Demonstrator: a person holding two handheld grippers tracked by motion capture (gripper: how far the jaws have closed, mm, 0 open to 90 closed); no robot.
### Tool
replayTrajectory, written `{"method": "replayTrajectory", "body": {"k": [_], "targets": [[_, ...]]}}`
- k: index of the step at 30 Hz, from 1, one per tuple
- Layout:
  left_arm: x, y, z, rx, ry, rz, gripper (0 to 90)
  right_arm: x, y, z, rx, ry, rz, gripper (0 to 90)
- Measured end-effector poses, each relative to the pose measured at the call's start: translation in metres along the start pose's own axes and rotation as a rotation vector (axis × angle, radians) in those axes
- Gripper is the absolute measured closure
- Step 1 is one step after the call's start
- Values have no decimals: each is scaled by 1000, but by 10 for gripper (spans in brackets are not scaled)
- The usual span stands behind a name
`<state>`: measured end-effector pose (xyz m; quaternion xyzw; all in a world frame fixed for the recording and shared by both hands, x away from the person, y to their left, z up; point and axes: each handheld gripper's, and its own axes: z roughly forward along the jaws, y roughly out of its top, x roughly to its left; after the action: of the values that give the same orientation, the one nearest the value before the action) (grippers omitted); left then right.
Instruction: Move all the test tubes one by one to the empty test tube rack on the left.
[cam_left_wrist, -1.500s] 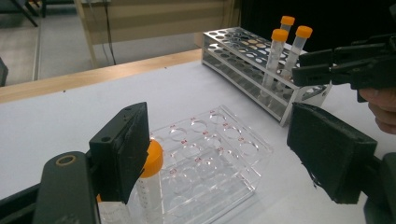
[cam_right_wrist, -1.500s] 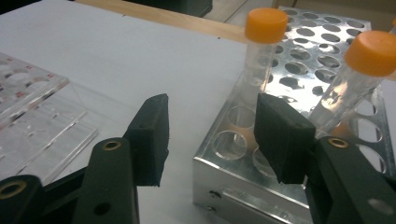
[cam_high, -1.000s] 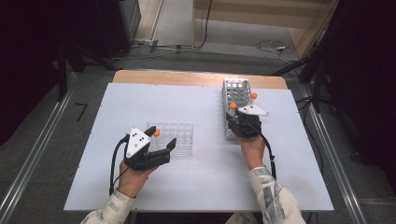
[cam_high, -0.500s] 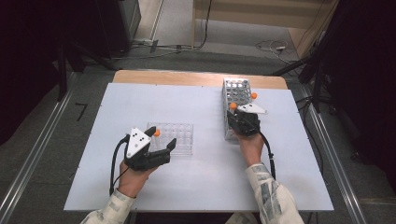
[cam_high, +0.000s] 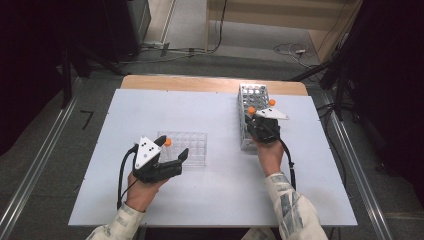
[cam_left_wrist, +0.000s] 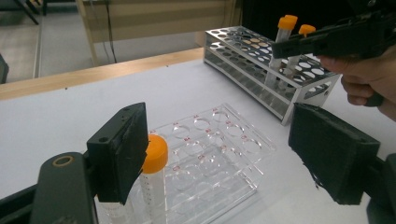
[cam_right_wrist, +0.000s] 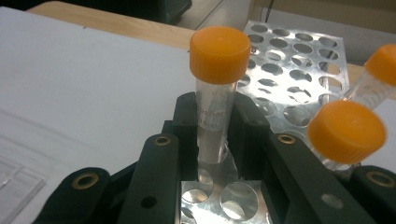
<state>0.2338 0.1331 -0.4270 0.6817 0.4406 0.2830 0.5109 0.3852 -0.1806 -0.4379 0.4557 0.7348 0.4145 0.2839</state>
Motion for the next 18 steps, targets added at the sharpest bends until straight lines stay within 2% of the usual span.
{"method": "replayTrajectory", "body": {"k": [10, 18], "targets": [[-1, 0, 0, -4, 16, -2, 142, -1, 18, -17, -46, 13, -13, 710], [-1, 0, 0, -8, 18, 0, 141, -2, 25, -31, -74, 33, -17, 710]]}}
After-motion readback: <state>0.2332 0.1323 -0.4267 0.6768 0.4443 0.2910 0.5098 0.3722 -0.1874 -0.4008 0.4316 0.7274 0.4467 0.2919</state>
